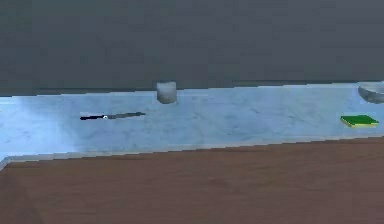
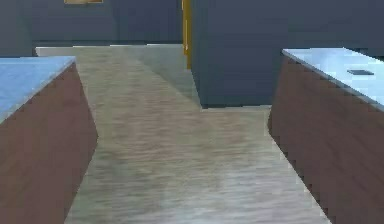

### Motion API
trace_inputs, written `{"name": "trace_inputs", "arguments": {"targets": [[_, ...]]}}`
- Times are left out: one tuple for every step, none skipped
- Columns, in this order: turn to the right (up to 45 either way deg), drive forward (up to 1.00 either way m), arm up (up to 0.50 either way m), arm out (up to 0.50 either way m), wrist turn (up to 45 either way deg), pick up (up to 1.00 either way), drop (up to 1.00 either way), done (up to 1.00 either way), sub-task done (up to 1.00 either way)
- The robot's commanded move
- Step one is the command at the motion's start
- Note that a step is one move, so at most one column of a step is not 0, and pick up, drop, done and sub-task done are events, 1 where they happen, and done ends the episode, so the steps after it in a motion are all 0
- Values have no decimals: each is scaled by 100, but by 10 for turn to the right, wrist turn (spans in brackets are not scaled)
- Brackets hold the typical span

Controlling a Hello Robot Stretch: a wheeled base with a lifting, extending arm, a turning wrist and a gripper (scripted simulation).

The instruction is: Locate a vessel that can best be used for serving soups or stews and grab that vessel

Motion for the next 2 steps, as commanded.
{"name": "trace_inputs", "arguments": {"targets": [[450,0,0,0,0,0,0,0,0],[450,0,0,0,0,0,0,0,0]]}}
